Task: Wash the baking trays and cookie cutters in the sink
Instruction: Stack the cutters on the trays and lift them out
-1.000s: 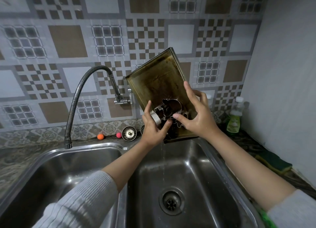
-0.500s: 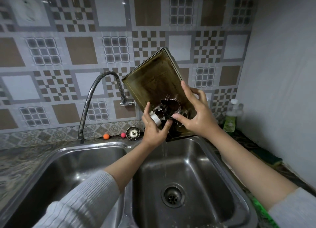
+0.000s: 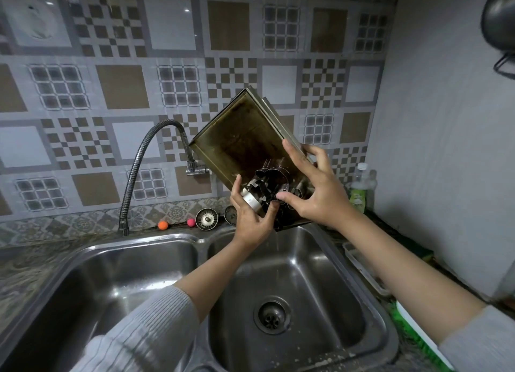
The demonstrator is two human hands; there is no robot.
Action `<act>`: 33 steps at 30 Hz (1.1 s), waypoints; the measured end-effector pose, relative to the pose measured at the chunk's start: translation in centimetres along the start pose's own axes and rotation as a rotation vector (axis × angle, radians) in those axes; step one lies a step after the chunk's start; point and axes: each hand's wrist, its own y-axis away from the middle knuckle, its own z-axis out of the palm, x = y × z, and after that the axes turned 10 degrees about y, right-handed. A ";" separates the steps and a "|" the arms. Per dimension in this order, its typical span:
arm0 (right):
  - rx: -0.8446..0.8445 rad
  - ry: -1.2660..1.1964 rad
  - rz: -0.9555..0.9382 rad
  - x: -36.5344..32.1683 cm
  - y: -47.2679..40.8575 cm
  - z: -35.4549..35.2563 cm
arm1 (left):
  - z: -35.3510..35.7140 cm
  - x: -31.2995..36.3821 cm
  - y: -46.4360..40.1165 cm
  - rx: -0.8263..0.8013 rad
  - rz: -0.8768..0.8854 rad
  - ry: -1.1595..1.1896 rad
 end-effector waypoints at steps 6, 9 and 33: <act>-0.014 -0.001 0.014 0.7 0.0 -0.2 | 1.0 -1.3 -0.3 -0.002 -0.006 -0.020; -0.033 -0.006 0.033 1.2 -0.2 -0.2 | 1.5 -2.6 -0.8 -0.011 -0.042 -0.070; -0.096 -0.266 0.263 5.3 -1.3 4.4 | 0.3 -1.8 -2.4 -0.159 -0.261 -0.172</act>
